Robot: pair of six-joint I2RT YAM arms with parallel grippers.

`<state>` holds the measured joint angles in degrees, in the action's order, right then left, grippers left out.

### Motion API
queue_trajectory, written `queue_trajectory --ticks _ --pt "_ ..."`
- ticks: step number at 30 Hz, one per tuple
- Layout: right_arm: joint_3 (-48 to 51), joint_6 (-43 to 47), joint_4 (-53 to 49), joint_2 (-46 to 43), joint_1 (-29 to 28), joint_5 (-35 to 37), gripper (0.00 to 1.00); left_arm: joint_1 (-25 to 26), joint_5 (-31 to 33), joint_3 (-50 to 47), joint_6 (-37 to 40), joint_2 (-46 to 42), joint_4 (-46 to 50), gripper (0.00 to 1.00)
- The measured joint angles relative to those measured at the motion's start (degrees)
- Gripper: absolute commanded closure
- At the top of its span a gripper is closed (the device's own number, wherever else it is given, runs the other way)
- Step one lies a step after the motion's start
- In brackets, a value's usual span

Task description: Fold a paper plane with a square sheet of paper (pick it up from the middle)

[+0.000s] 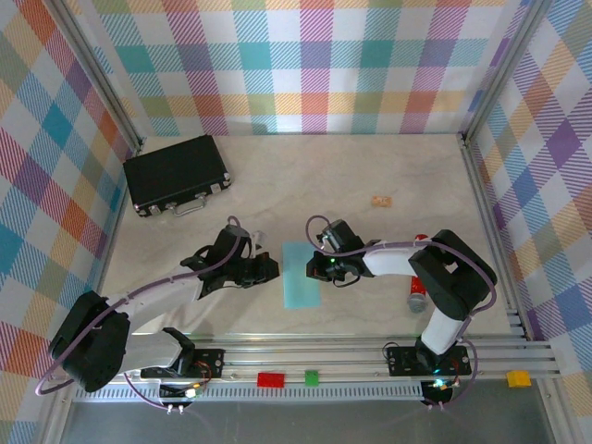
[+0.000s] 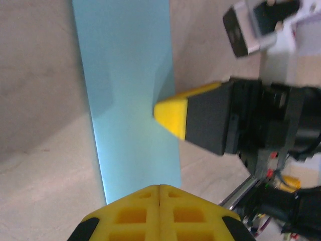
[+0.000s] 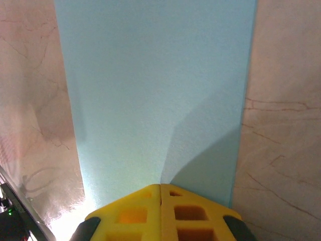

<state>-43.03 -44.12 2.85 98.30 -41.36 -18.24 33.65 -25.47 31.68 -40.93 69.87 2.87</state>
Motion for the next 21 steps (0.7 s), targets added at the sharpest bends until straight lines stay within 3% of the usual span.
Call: queue_trajectory --ticks 9,16,21 --pt "-2.67 1.62 -4.55 0.35 -0.37 0.66 1.00 -1.18 -1.01 -0.04 -1.81 1.22 -1.97 0.94" --pt "-3.23 2.40 -9.38 -2.14 -0.74 1.14 0.91 -1.25 -0.96 -0.46 -0.98 1.16 -1.14 0.93" --pt "-3.28 2.58 -11.43 -10.80 -0.87 3.89 0.79 -1.66 -0.83 -0.46 0.22 0.15 -0.11 0.90"
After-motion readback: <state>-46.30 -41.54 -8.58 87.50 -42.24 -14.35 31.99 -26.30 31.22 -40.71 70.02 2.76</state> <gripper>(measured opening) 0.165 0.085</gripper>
